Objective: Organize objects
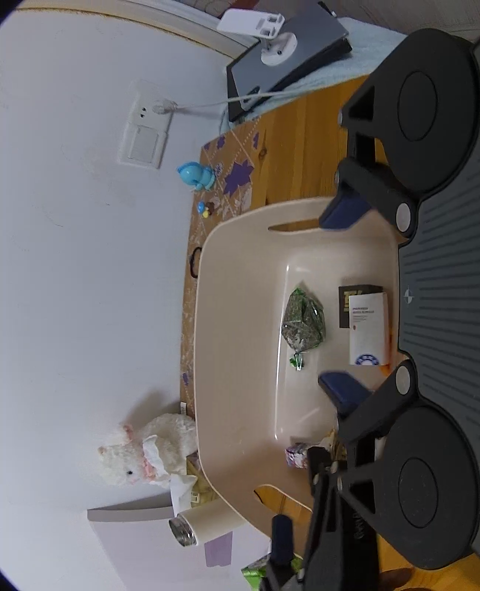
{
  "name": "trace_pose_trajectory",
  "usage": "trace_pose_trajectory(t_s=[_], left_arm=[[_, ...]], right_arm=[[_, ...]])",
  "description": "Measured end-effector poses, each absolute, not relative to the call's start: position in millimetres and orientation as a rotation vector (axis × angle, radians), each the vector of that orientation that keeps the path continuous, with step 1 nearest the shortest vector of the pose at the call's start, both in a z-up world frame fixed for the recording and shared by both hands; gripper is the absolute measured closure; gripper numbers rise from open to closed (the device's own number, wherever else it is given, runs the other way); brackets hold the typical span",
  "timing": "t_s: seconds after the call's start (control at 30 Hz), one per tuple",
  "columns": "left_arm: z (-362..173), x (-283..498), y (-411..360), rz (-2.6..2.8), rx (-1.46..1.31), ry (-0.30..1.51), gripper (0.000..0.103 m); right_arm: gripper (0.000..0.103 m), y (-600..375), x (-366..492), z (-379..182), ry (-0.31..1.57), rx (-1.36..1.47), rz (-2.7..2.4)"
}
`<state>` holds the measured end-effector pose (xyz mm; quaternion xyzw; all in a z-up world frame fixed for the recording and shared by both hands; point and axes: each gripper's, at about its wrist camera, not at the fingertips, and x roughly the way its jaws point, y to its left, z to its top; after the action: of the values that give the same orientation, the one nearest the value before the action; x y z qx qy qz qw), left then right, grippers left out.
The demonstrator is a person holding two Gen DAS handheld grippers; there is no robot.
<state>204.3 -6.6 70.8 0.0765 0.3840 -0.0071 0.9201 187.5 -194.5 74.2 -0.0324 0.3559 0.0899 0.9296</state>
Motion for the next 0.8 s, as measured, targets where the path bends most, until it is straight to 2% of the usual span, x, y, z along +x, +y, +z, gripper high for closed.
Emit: trace_pose_trajectory(t_s=[0.03, 0.23, 0.8], left_arm=[[73.6, 200.7, -5.5, -0.018, 0.153, 0.788, 0.019], [85.3, 173.0, 1.8, -0.036, 0.121, 0.765, 0.016], [108.5, 76.8, 20.2, -0.060, 0.069, 0.717, 0.016]], right_arm=[[0.004, -197.0, 183.0, 76.6, 0.723, -0.064, 0.183], [0.000, -205.7, 152.3, 85.4, 0.710, -0.053, 0.200], [0.000, -211.5, 67.2, 94.6, 0.658, -0.103, 0.234]])
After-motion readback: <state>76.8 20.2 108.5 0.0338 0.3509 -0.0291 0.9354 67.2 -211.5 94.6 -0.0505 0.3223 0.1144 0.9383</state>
